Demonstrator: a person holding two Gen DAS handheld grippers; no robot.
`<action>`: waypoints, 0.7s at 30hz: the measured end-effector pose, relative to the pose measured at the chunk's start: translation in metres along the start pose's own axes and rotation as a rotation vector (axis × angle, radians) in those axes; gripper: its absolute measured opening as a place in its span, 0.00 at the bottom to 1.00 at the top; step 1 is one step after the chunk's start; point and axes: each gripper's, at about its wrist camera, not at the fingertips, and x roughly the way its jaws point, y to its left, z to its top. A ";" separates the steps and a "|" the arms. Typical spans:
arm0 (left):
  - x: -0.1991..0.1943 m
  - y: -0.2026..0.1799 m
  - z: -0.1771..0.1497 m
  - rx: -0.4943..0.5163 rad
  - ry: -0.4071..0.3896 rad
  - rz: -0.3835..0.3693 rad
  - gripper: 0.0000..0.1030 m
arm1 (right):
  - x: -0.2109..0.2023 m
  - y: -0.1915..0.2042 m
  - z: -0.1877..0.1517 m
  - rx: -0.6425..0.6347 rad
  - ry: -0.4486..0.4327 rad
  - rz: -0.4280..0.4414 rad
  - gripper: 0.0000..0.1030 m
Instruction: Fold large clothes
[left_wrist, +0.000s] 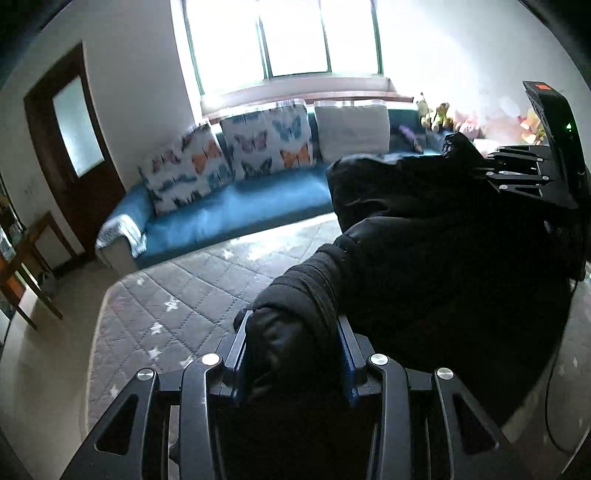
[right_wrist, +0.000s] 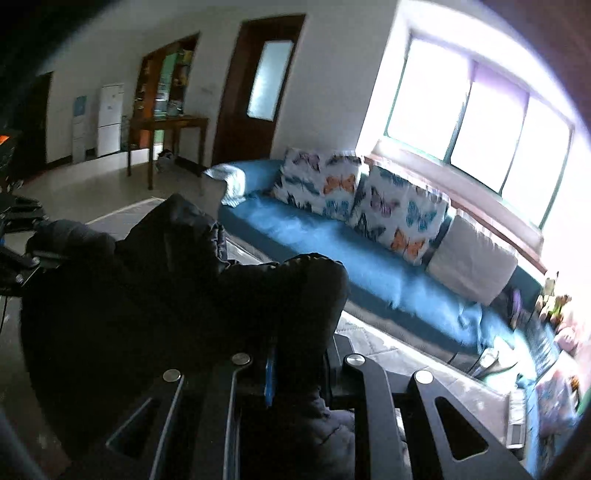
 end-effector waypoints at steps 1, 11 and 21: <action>0.010 0.003 0.005 -0.002 0.010 0.006 0.44 | 0.013 -0.003 -0.004 0.024 0.029 -0.004 0.20; 0.139 0.012 0.021 -0.008 0.189 0.057 0.73 | 0.079 -0.020 -0.049 0.153 0.311 -0.001 0.25; 0.165 0.024 -0.003 -0.077 0.214 0.053 0.87 | 0.017 -0.041 -0.026 0.246 0.257 0.025 0.30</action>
